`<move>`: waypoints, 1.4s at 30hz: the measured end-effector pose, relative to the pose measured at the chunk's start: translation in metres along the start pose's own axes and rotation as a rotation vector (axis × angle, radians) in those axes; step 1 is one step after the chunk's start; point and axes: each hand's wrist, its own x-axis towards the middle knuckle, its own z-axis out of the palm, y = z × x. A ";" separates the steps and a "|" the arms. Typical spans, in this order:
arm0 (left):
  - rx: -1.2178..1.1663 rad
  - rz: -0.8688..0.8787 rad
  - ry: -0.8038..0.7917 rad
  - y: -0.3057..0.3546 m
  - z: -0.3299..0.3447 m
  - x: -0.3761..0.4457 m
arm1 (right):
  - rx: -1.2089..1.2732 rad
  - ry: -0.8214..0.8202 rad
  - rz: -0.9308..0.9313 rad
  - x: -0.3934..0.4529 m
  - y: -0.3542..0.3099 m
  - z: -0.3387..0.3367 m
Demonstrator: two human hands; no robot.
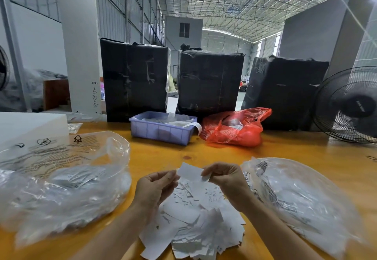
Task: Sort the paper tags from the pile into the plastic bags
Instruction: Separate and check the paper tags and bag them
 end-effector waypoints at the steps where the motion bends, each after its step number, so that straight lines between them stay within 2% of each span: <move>1: -0.009 -0.005 -0.009 0.000 0.000 0.000 | 0.000 0.003 -0.012 -0.001 -0.001 0.001; 5: -0.010 -0.017 -0.030 0.000 0.001 -0.001 | 0.034 0.012 -0.003 -0.001 -0.007 0.003; 10: -0.013 -0.032 -0.054 -0.003 0.002 -0.002 | 0.218 0.076 0.202 0.001 -0.010 0.003; 17: -0.011 -0.040 -0.084 -0.004 0.005 -0.006 | 0.197 0.150 0.313 0.001 -0.008 0.006; 21: 0.000 -0.031 -0.086 -0.004 0.007 -0.008 | 0.121 0.170 0.278 0.000 -0.009 0.008; 26: 0.020 -0.008 -0.087 -0.005 0.009 -0.009 | 0.265 0.283 0.167 0.002 -0.018 0.008; 38: 0.105 0.031 -0.078 -0.005 0.010 -0.012 | -0.061 0.248 -0.043 -0.004 -0.016 0.019; 42: 0.145 0.042 -0.064 -0.005 0.010 -0.013 | -0.097 0.247 -0.087 -0.004 -0.015 0.020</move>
